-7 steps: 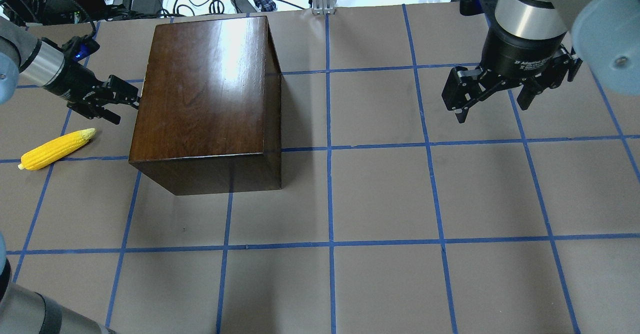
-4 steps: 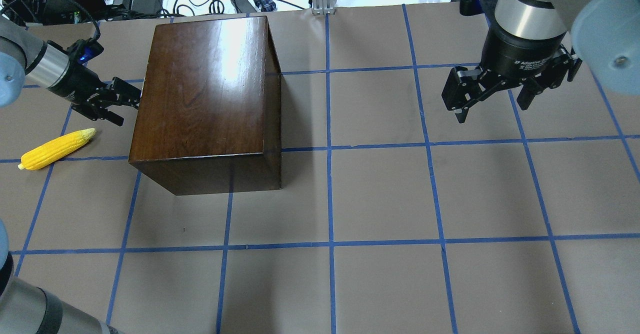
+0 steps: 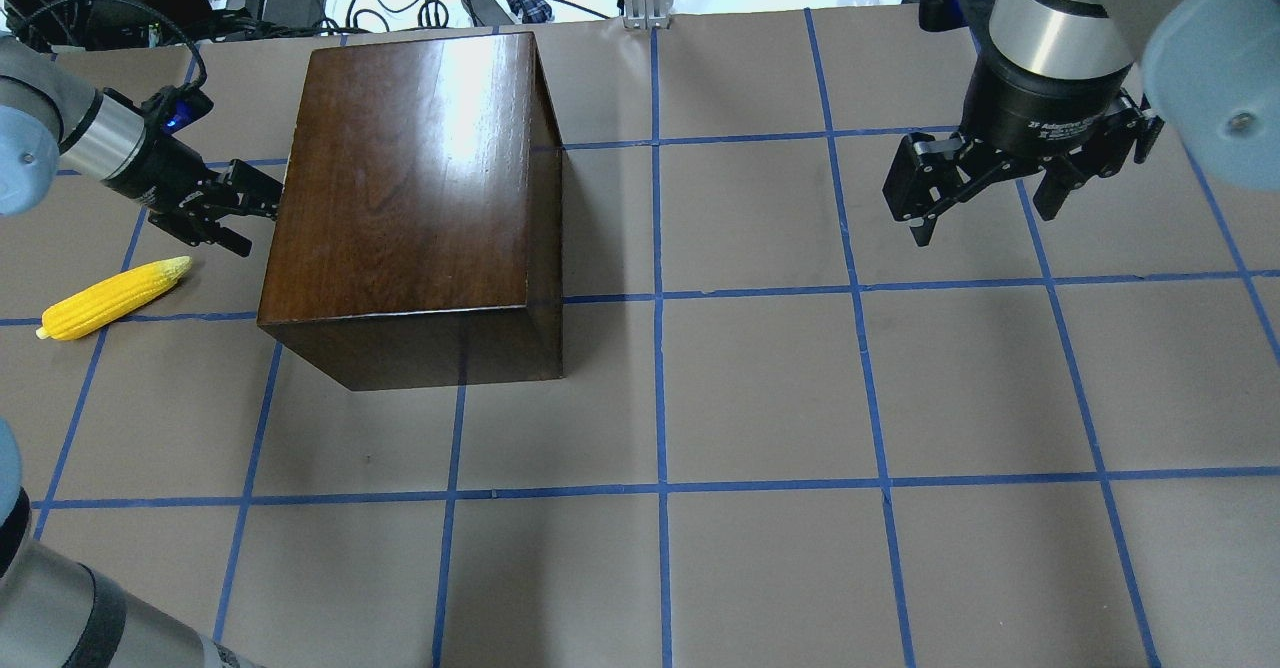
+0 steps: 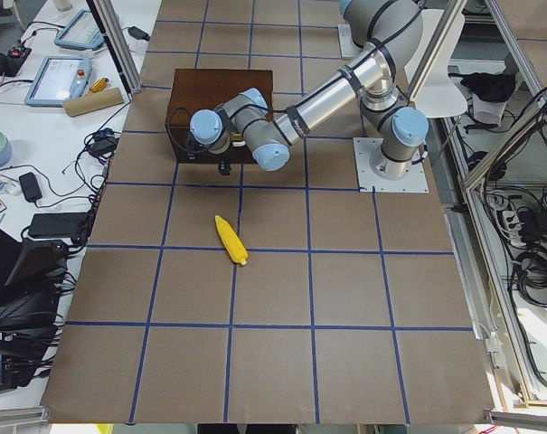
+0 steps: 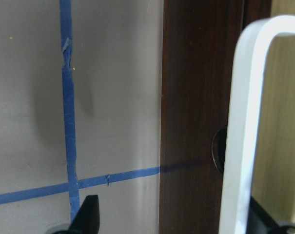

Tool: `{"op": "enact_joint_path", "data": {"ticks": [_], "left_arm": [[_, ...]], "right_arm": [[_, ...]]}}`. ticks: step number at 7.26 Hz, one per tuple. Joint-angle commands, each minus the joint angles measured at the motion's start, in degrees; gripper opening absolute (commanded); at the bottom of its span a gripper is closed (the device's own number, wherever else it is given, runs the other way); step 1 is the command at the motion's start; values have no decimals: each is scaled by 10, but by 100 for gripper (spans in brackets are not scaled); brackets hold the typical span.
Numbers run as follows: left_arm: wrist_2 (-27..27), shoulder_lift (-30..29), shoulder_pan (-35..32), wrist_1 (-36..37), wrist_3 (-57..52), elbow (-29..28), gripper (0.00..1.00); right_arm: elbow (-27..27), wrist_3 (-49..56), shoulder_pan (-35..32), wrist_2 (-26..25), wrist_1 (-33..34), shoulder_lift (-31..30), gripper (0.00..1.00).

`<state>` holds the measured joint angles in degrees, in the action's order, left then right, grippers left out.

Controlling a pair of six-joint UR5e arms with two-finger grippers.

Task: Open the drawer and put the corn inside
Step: 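Align the left gripper with the white drawer handle and grasp it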

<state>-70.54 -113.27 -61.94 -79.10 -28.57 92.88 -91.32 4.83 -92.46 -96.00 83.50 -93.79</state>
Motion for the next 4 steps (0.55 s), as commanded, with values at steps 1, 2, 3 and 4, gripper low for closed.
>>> {"op": "enact_joint_path", "data": {"ticks": [1, 2, 3, 4], "left_arm": [[-2, -3, 4, -1, 1, -1, 100], [-4, -4, 6, 0, -1, -2, 100], [-4, -4, 9, 8, -1, -1, 100], [-4, -4, 10, 8, 0, -1, 100]], "right_arm": [[0, 0, 0, -1, 0, 0, 100], [0, 0, 0, -1, 0, -1, 100], [0, 0, 0, -1, 0, 0, 100], [0, 0, 0, 0, 0, -1, 100]]}}
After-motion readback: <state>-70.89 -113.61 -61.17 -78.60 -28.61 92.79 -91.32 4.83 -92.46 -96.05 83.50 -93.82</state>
